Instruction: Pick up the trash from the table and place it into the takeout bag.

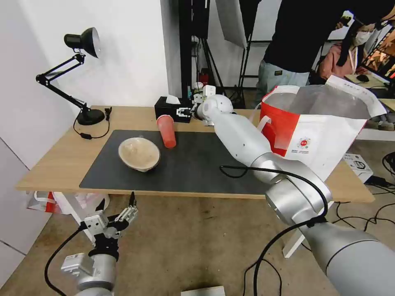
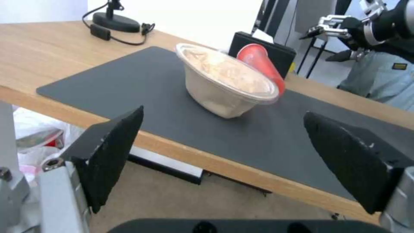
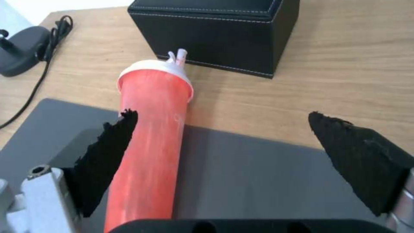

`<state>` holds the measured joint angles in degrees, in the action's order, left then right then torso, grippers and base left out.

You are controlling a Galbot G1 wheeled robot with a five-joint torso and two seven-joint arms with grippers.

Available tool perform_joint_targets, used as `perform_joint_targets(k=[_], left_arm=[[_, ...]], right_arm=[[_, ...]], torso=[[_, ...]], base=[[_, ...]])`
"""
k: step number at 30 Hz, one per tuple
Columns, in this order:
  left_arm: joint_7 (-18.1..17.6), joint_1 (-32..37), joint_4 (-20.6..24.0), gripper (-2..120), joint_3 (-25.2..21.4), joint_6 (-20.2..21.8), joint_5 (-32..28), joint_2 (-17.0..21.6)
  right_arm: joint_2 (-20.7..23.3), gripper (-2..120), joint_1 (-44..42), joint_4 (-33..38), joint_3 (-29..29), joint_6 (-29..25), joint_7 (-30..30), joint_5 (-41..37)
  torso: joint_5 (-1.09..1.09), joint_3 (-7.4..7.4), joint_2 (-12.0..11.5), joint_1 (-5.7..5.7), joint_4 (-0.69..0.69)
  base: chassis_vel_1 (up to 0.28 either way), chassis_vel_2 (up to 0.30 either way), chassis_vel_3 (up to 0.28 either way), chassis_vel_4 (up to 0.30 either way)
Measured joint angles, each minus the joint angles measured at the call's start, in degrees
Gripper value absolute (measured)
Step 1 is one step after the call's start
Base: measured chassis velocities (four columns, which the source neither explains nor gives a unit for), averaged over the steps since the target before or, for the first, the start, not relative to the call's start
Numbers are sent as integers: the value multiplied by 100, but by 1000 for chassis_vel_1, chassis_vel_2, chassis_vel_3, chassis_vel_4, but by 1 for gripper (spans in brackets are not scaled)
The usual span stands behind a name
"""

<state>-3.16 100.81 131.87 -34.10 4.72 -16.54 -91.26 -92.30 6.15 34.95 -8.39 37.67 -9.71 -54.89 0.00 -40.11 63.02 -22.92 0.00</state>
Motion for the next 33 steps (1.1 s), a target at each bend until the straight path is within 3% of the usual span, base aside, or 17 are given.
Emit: perform_joint_targets(k=[33], left_arm=[[0,-55,-42,100,160,-50,45,-29]], right_arm=[[16,100,-134,-97,-327,159,-22,301]], torso=[[0,0,0,0,0]], base=[[0,0,0,0]])
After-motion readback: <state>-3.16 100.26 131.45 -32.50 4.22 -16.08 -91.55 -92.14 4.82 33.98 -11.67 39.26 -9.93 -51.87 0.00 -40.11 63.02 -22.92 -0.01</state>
